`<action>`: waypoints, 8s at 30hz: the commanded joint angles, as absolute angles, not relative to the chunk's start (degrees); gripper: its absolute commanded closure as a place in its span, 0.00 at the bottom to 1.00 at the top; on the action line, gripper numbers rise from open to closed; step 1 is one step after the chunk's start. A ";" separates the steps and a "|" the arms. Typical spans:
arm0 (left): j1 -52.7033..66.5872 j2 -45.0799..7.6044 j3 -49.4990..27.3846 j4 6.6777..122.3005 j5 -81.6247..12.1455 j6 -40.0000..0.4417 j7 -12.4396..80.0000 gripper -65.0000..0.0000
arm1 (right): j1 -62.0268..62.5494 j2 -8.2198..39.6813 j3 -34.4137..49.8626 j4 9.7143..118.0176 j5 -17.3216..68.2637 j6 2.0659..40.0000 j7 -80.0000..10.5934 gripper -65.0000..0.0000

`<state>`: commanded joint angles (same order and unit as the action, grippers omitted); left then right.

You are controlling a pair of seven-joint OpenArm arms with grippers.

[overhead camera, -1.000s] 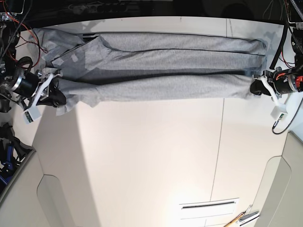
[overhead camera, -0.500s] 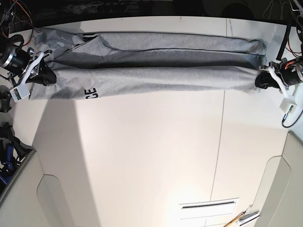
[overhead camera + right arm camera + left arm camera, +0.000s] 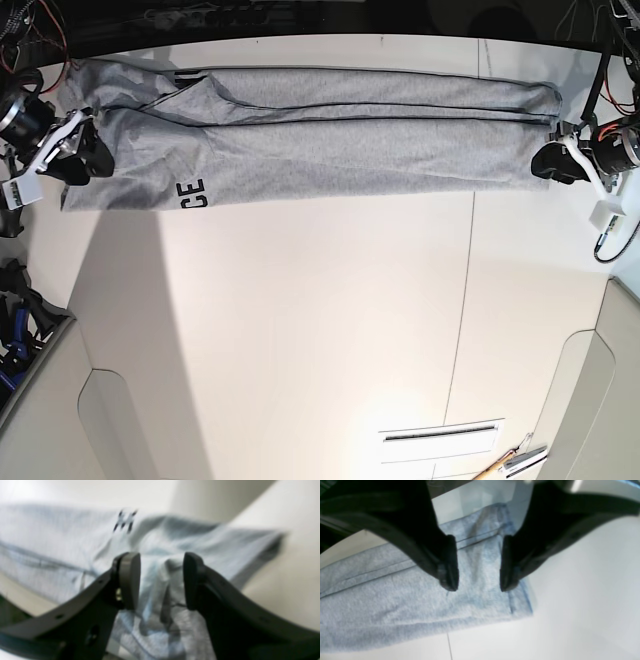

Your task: Fold the T-shirt properly

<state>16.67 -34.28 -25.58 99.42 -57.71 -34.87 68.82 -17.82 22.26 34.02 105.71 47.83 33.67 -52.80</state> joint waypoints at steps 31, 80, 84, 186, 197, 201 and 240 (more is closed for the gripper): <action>21.12 -32.84 -25.63 92.16 -48.49 -34.17 56.14 0.35 | -17.65 19.20 33.12 86.24 45.50 33.91 -45.87 1.00; 5.98 -38.57 -24.82 106.87 -45.82 -30.46 63.31 1.00 | -17.67 19.18 40.45 99.85 52.71 34.30 -51.22 1.00; 8.38 -34.20 -20.53 115.94 -47.40 -31.09 62.83 1.00 | -17.67 19.20 40.45 99.85 51.40 34.30 -51.22 1.00; 10.17 -15.11 -4.60 105.38 -43.27 -35.18 53.21 1.00 | -16.97 12.99 33.65 84.73 58.28 34.87 -56.93 0.31; 10.17 -15.11 -7.92 105.38 -43.51 -35.18 53.21 1.00 | -16.53 10.24 21.71 83.13 58.87 35.40 -56.80 0.31; 10.15 -15.11 -13.54 105.38 -46.28 -35.35 54.92 1.00 | -15.53 8.23 19.84 83.15 57.36 35.40 -55.11 0.31; 19.05 -5.63 -15.03 105.34 -51.99 -36.69 59.99 1.00 | 8.01 34.06 23.88 95.07 57.74 34.72 -61.69 1.00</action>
<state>19.05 -5.63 -15.03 105.34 -51.99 -36.69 59.99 8.01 34.06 23.88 95.07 57.74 34.72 -61.69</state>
